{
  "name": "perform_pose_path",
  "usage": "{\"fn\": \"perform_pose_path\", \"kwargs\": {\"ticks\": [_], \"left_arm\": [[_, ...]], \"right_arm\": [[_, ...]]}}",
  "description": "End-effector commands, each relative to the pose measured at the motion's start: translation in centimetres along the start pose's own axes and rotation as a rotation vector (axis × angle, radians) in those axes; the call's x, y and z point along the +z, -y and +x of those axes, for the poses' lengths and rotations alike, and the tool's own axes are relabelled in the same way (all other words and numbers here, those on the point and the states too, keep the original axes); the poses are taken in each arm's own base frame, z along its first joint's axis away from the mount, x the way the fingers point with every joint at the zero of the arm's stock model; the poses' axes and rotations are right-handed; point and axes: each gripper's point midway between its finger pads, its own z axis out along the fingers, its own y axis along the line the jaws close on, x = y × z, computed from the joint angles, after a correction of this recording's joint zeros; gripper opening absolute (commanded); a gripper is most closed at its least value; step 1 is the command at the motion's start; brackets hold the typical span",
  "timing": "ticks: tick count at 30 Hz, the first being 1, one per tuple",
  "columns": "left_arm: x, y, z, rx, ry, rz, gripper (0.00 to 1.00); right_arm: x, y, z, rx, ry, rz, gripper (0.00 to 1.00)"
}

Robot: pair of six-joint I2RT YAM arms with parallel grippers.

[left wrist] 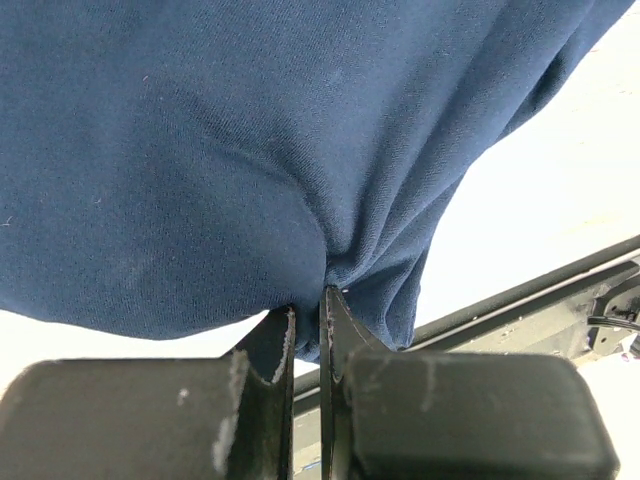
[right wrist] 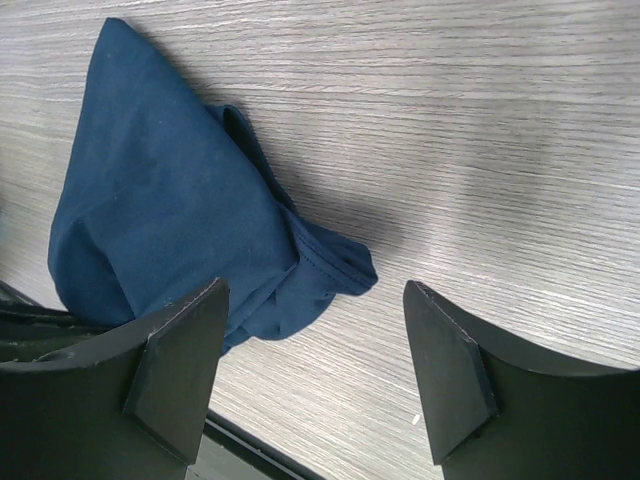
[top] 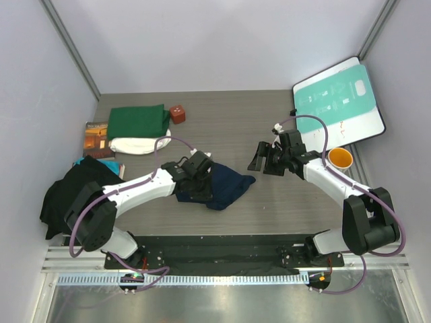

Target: Fold and stack the t-shirts

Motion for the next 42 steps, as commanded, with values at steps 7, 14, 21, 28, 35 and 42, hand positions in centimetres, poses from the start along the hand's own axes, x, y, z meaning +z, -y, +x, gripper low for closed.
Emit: {"fn": "perform_pose_path", "kwargs": {"ticks": [7,14,21,28,35,42], "left_arm": [[0.6,0.4,1.4,0.031,-0.054,0.043,0.0],[0.9,0.0,2.6,0.033,-0.102,0.043,0.0],[0.5,-1.0,2.2,0.028,-0.078,-0.021,0.52],[0.1,-1.8,2.0,0.042,-0.074,-0.064,0.55],[0.3,-2.1,2.1,0.047,-0.076,-0.076,0.54],[0.3,-2.2,1.9,0.046,-0.067,-0.086,0.54]], "right_arm": [[-0.3,-1.1,-2.6,0.006,0.07,0.002,0.77],[1.8,-2.1,-2.0,0.032,0.019,-0.047,0.76],[4.4,-3.4,-0.7,-0.021,-0.056,-0.038,0.77],[6.1,-2.8,1.7,-0.039,-0.129,0.013,0.76],[5.6,-1.6,3.5,-0.025,-0.154,0.043,0.76],[6.7,-2.6,5.7,0.008,-0.245,-0.038,0.42]]}}
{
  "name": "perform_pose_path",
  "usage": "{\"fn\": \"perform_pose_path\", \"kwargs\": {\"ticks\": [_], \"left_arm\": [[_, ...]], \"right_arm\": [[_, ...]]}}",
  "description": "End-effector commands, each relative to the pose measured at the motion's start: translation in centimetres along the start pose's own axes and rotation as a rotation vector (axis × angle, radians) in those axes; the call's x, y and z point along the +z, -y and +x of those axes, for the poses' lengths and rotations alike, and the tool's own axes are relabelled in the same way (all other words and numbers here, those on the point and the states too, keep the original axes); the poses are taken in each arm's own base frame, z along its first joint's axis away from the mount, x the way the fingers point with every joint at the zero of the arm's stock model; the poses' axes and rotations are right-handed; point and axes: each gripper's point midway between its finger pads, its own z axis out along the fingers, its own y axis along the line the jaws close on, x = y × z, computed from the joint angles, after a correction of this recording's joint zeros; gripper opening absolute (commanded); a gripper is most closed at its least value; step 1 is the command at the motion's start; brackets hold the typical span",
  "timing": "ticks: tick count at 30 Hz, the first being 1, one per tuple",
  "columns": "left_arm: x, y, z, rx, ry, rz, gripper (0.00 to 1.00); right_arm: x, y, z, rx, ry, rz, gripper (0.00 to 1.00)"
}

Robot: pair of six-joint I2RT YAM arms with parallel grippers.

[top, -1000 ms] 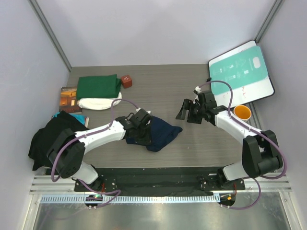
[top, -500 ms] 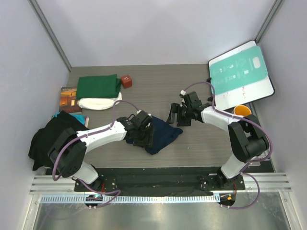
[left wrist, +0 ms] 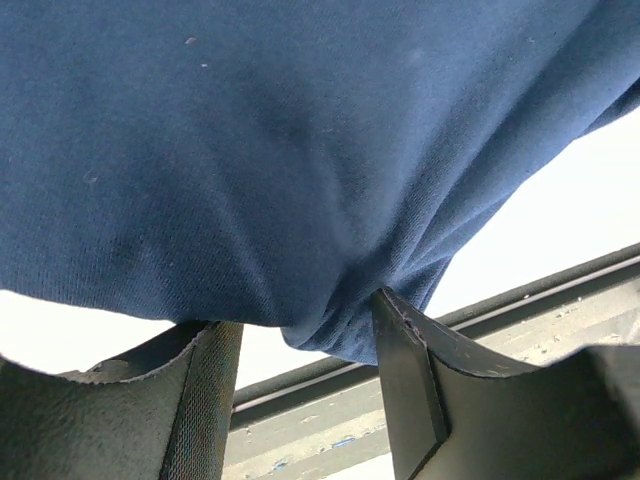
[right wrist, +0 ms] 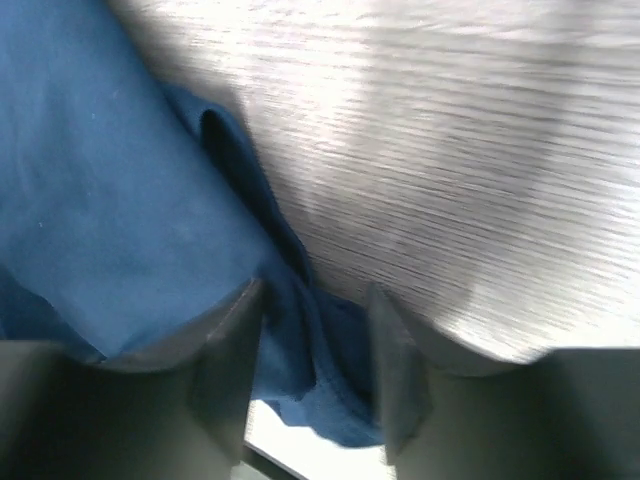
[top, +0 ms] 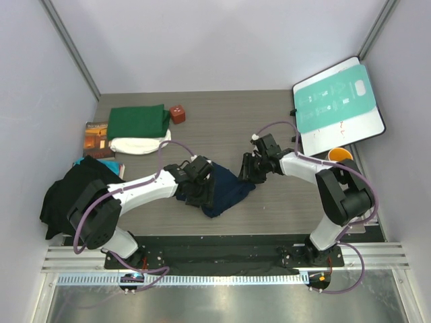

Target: Fold and stack the t-shirts

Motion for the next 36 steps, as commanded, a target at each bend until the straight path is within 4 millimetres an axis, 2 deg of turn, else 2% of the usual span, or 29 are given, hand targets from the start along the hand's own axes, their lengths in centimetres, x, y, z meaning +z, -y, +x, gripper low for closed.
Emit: {"fn": "perform_pose_path", "kwargs": {"ticks": [1,4,7,8,9,10,12,13,15,16,18,19,21,22,25,27,30,31,33,34,35,36], "left_arm": [[-0.8,-0.3,-0.7,0.019,0.032,-0.025,0.54],[-1.2,-1.0,-1.0,0.022,0.06,-0.06,0.54],[-2.2,-1.9,-2.1,0.023,0.112,-0.118,0.54],[-2.8,-2.3,-2.4,0.019,0.125,-0.128,0.56],[-3.2,-2.8,-2.6,0.011,0.127,-0.145,0.66],[-3.9,-3.3,-3.4,-0.016,0.146,-0.151,0.7],[-5.3,-4.6,-4.1,-0.03,0.178,-0.181,0.73],[-5.9,-5.8,-5.0,-0.061,0.205,-0.208,0.74],[-7.3,-7.1,-5.7,-0.086,0.242,-0.218,0.77],[-7.8,-8.3,-6.2,-0.131,0.256,-0.233,0.77],[-8.8,-9.2,-6.5,-0.163,0.279,-0.234,0.77],[-9.1,-9.8,-6.7,-0.184,0.289,-0.24,0.77],[-9.6,-10.1,-6.8,-0.193,0.309,-0.247,0.76],[-9.6,-10.3,-6.7,-0.198,0.309,-0.25,0.76],[-9.9,-11.1,-6.4,-0.213,0.307,-0.284,0.77],[-10.0,-11.4,-6.2,-0.221,0.307,-0.294,0.77],[-9.9,-11.5,-6.4,-0.23,0.305,-0.29,0.76],[-9.8,-11.5,-6.5,-0.233,0.298,-0.29,0.76],[-9.6,-11.5,-6.4,-0.237,0.282,-0.294,0.76],[-9.6,-11.3,-6.6,-0.237,0.282,-0.29,0.76],[-9.4,-11.3,-6.7,-0.238,0.274,-0.291,0.75],[-9.3,-11.2,-6.8,-0.24,0.273,-0.29,0.75]], "right_arm": [[0.6,-1.6,0.4,-0.001,-0.025,-0.076,0.23],[-0.2,-1.9,-0.5,-0.01,0.021,-0.067,0.01],[-2.1,-2.0,-2.3,-0.046,0.097,-0.02,0.01],[-3.5,-2.2,-3.6,-0.059,0.147,0.01,0.01],[-4.2,-2.3,-4.0,-0.081,0.162,0.022,0.01],[-5.6,-3.4,-5.5,-0.097,0.204,0.011,0.01],[-8.1,-4.5,-6.6,-0.128,0.236,0.012,0.01],[-10.1,-6.2,-8.3,-0.165,0.29,-0.014,0.01],[-12.2,-7.5,-9.1,-0.196,0.311,-0.033,0.01],[-13.9,-9.2,-10.4,-0.227,0.348,-0.067,0.01],[-14.9,-10.6,-10.6,-0.238,0.328,-0.108,0.01],[-15.8,-12.4,-11.0,-0.253,0.326,-0.169,0.01],[-16.9,-13.8,-11.3,-0.251,0.334,-0.216,0.01],[-18.2,-14.9,-11.6,-0.263,0.356,-0.253,0.01],[-20.1,-16.7,-12.0,-0.28,0.389,-0.293,0.01],[-19.9,-17.2,-11.1,-0.304,0.37,-0.292,0.01],[-16.9,-16.0,-9.3,-0.309,0.3,-0.229,0.01],[-14.9,-14.3,-7.9,-0.292,0.249,-0.181,0.01],[-12.1,-12.6,-6.1,-0.27,0.188,-0.144,0.01],[-9.7,-10.2,-3.7,-0.236,0.116,-0.092,0.01],[-8.3,-9.4,-2.9,-0.225,0.103,-0.08,0.01],[-6.5,-8.1,-1.3,-0.217,0.051,-0.034,0.01]]}}
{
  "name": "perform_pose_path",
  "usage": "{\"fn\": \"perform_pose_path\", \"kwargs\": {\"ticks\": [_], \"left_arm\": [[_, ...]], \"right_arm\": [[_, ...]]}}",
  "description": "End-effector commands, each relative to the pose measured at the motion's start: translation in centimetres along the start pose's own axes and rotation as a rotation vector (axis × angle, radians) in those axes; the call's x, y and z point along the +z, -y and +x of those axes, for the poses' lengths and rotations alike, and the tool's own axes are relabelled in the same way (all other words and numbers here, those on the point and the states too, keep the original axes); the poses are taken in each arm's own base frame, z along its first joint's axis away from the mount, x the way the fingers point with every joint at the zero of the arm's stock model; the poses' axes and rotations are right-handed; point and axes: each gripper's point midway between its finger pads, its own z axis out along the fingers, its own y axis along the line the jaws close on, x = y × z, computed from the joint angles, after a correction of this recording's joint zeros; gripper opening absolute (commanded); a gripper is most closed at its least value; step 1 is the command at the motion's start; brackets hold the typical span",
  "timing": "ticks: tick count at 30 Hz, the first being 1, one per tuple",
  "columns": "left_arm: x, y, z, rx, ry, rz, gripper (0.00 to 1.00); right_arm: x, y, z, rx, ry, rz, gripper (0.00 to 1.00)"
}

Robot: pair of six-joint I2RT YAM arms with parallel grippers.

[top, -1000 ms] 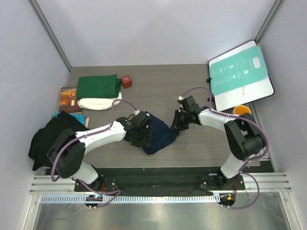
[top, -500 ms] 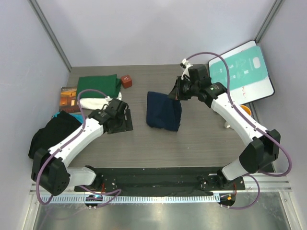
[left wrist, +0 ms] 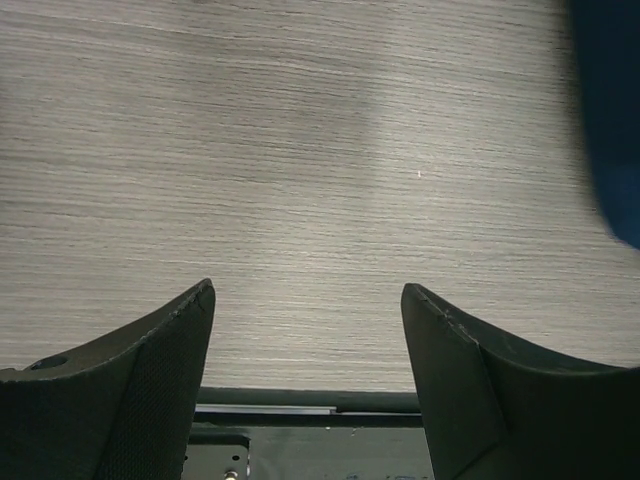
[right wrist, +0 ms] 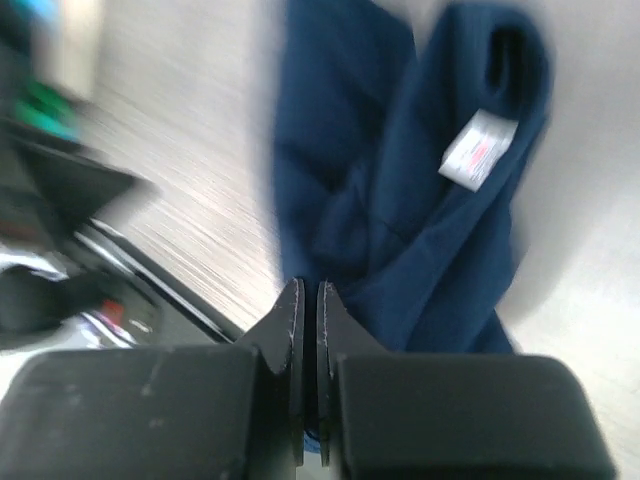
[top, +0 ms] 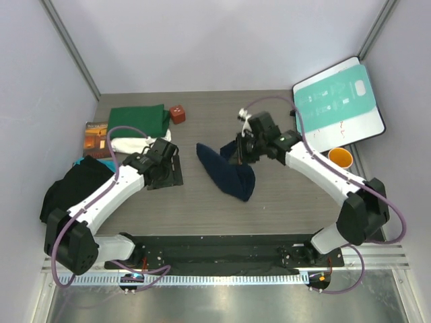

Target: Fold and stack the t-shirts

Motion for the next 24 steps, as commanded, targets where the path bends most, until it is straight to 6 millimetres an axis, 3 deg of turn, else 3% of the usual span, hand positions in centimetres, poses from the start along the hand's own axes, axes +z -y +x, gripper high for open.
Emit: {"fn": "perform_pose_path", "kwargs": {"ticks": [1,3,7,10,13,16,20,22,23,24], "left_arm": [[-0.3,0.5,-1.3,-0.006,0.014,-0.002,0.75],[-0.2,0.6,-1.3,-0.011,0.01,-0.005,0.75],[-0.1,1.1,-1.4,-0.021,0.009,0.017,0.75],[-0.2,1.1,-1.3,-0.023,0.002,0.02,0.74],[-0.4,0.8,-1.2,-0.022,0.013,0.017,0.75],[-0.2,0.5,-0.9,-0.016,0.01,0.008,0.75],[0.6,0.7,-0.1,-0.017,-0.026,0.012,0.75],[1.0,1.3,0.2,-0.021,-0.044,0.037,0.75],[1.3,1.3,0.5,-0.027,-0.053,0.038,0.75],[1.4,1.4,0.5,-0.028,-0.052,0.047,0.75]], "right_arm": [[4.2,4.9,9.7,0.069,-0.224,0.152,0.01],[5.3,6.2,11.8,0.04,-0.251,0.237,0.01],[7.8,3.1,16.3,-0.021,-0.356,0.161,0.02],[9.0,2.2,17.5,0.01,-0.384,0.123,0.27],[8.5,0.4,15.9,0.013,-0.323,0.058,0.3],[7.3,-0.5,13.9,-0.023,-0.263,0.047,0.47],[3.8,-0.3,10.7,-0.107,-0.16,0.098,0.48],[2.3,0.4,9.5,-0.113,-0.128,0.107,0.59],[0.7,-0.3,8.6,-0.121,-0.088,0.078,0.6],[-0.2,0.4,7.5,-0.115,-0.056,0.087,0.6]]}}
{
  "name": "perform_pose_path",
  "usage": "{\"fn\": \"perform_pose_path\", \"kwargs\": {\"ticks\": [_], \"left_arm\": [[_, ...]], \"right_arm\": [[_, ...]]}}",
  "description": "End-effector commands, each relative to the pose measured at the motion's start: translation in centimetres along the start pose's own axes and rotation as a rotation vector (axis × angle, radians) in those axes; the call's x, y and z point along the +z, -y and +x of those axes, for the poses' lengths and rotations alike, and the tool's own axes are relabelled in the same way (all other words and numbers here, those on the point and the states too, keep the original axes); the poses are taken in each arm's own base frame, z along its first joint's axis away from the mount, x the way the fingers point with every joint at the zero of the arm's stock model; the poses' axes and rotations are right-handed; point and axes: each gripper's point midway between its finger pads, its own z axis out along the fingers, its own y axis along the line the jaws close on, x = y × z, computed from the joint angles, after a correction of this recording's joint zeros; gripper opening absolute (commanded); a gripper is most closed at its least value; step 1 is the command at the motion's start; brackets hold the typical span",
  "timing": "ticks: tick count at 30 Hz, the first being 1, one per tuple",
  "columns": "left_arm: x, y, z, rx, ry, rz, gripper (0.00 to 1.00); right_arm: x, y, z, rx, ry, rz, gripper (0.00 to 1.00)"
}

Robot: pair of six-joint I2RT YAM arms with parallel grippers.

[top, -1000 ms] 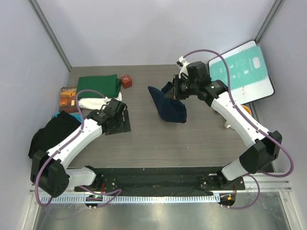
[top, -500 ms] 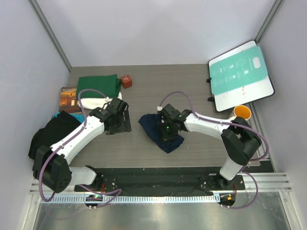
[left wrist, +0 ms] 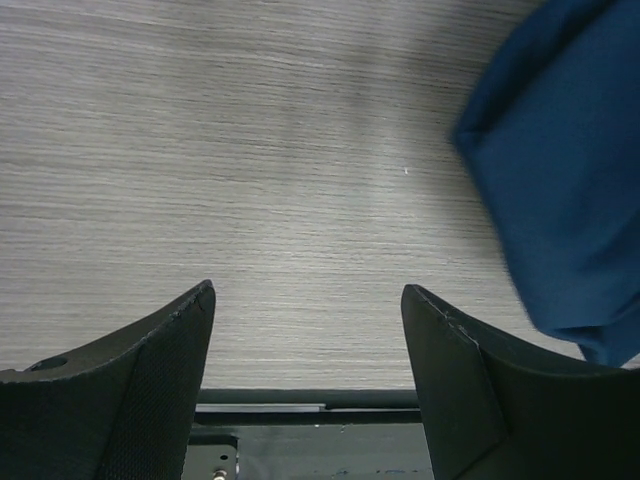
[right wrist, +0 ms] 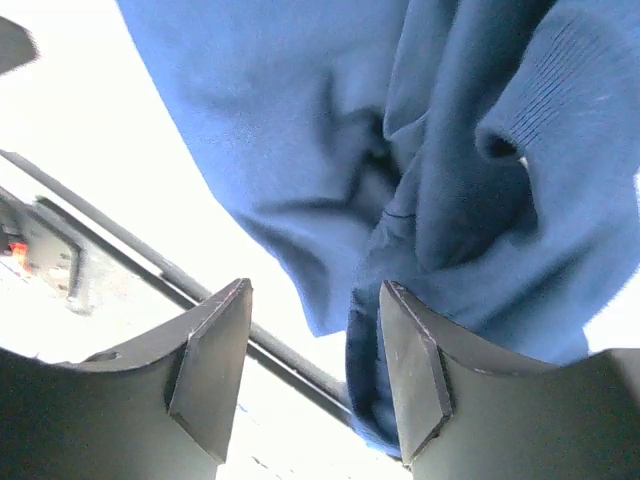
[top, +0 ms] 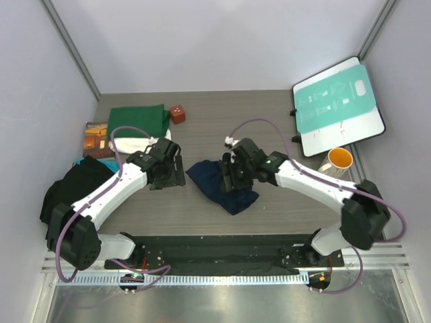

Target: Fold and stack the t-shirts

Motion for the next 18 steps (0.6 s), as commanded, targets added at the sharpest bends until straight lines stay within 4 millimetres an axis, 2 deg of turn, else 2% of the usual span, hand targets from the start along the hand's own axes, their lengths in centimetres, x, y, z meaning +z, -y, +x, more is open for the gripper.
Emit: {"fn": "perform_pose_path", "kwargs": {"ticks": [1,2,3,6,7,9,10,13,18], "left_arm": [[0.8,1.1,0.1,-0.028,-0.006,0.054,0.75],[0.9,1.1,0.3,-0.029,-0.01,0.057,0.75],[0.9,1.2,0.2,-0.03,-0.008,0.062,0.75],[0.8,1.3,0.1,-0.025,0.0,0.07,0.75],[0.9,1.2,0.1,-0.022,-0.002,0.067,0.75],[0.9,1.3,0.1,-0.019,-0.003,0.067,0.75],[0.9,1.3,0.1,-0.02,-0.005,0.068,0.75],[1.0,1.3,0.2,-0.023,-0.009,0.071,0.75],[1.1,1.1,0.6,-0.024,-0.012,0.069,0.75]], "right_arm": [[-6.8,0.9,-4.8,-0.031,0.215,0.007,0.61],[-7.8,1.4,-5.4,-0.02,0.248,0.013,0.61],[-9.7,2.3,-6.5,0.003,0.313,0.025,0.62],[-11.8,4.5,-7.6,0.032,0.389,0.088,0.64],[-11.9,5.6,-7.7,0.045,0.393,0.125,0.65],[-11.3,6.6,-7.4,0.059,0.366,0.164,0.65],[-10.1,7.1,-6.8,0.07,0.311,0.174,0.65],[-8.0,6.7,-5.9,0.103,0.223,0.141,0.66],[-6.7,6.4,-6.3,0.13,0.239,0.109,0.66]]}}
